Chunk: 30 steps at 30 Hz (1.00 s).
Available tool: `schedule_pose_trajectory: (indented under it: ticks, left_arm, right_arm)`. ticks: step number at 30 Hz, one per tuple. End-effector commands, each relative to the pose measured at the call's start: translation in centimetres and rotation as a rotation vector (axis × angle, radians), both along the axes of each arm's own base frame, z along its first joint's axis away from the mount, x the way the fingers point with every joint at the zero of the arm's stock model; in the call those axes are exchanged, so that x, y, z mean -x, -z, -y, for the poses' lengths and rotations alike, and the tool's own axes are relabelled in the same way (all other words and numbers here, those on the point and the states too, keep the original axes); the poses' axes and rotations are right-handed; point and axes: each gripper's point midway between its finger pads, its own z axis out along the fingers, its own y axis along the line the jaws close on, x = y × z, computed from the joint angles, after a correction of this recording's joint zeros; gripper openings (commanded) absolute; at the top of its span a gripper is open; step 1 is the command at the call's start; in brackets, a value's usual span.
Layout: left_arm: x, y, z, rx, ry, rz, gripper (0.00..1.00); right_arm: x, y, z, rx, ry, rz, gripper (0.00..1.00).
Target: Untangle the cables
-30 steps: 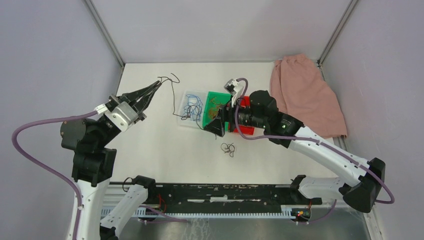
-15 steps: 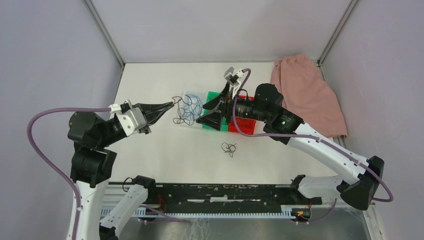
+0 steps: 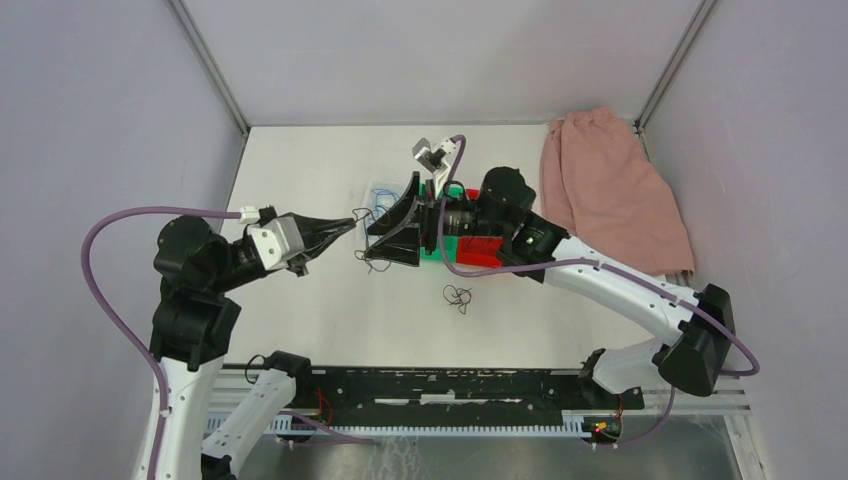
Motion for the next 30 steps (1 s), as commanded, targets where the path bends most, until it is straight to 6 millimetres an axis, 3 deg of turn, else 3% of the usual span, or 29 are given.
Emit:
schedule_pose_trajectory:
  ticks: [1,4,9,10,11,13,17,20,24,27,30]
  left_arm:
    - [0.8,-0.6,0.2,0.014,0.027,0.020,0.03]
    - [0.9,-0.8,0.1,0.017,0.026,0.024,0.03]
    - [0.9,-0.6,-0.1,0.021,0.005,0.022,0.05]
    - [0.8,-0.3,-0.2,0.020,-0.003,0.015,0.09]
    - [0.8,0.1,-0.3,0.017,-0.010,0.003,0.18]
    - [0.7,1.5,-0.4,-0.010,-0.019,-0.025,0.47]
    - [0.5,4.6,-0.9,-0.100,-0.032,-0.062,0.67]
    - [0.6,5.0,-1.1,-0.111,-0.039,-0.052,0.74]
    - [0.7,5.1,-1.0,-0.113,-0.034,-0.048,0.75]
    - [0.7,5.0,-1.1,-0.114,-0.035,-0.042,0.76]
    - [0.8,5.0,-1.1,-0.113,-0.039,-0.039,0.76]
  right_arm:
    - [1.5,-3.5,-1.1,-0.084,-0.062,0.041,0.69]
    - [0.7,-3.5,-1.7,-0.087,-0.027,0.023,0.55]
    - [-1.8,-2.1,-1.3,0.000,0.127,0.027,0.06]
    - [-2.5,-1.8,-0.8,0.021,0.168,0.031,0.01]
    - [-3.0,-1.7,-0.2,0.038,0.203,0.043,0.01]
    - [-4.4,-0.9,1.2,0.099,0.286,0.073,0.01]
    - [-8.3,1.5,5.6,0.253,0.494,0.111,0.00]
    - [-11.6,4.1,9.4,0.364,0.652,0.110,0.01]
    - [-15.1,7.4,13.4,0.457,0.802,0.092,0.01]
    - [-17.3,10.0,15.7,0.534,0.903,0.071,0.01]
    - [-19.2,12.3,16.6,0.569,0.960,0.037,0.01]
